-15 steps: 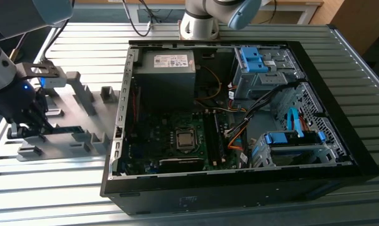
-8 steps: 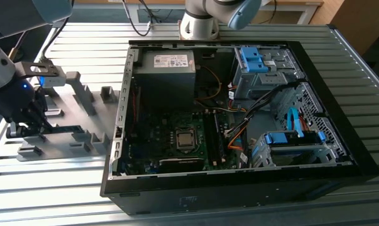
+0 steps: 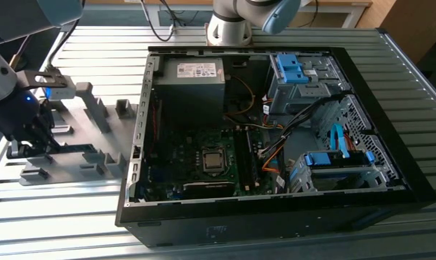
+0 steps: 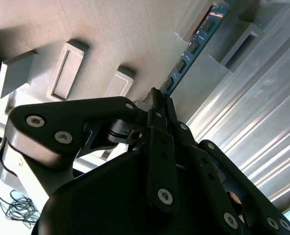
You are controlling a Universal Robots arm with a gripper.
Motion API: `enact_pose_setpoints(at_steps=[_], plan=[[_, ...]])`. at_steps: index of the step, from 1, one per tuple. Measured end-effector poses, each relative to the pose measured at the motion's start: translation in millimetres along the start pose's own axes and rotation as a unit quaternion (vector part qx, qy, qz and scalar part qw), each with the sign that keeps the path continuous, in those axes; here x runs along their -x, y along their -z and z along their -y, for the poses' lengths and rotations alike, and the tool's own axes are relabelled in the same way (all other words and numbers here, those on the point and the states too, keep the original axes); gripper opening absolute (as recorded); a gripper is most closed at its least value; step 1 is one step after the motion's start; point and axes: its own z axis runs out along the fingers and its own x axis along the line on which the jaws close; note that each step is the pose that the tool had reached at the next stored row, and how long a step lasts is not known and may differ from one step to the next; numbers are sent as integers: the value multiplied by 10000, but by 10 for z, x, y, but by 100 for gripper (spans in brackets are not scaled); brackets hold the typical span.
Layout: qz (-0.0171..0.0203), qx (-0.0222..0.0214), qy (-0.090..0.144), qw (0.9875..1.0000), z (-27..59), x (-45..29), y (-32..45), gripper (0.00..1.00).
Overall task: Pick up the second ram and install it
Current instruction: 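Pick up the second ram and move it above second insertion slot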
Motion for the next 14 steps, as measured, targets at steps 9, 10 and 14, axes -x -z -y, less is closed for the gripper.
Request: enact_pose_setpoints(at_steps=[9,10,14], plan=[[1,-2,0,10000,0,1,39,14],[1,-1,0,10000,-1,1,44,14],[0,0,0,10000,-1,2,67,14]])
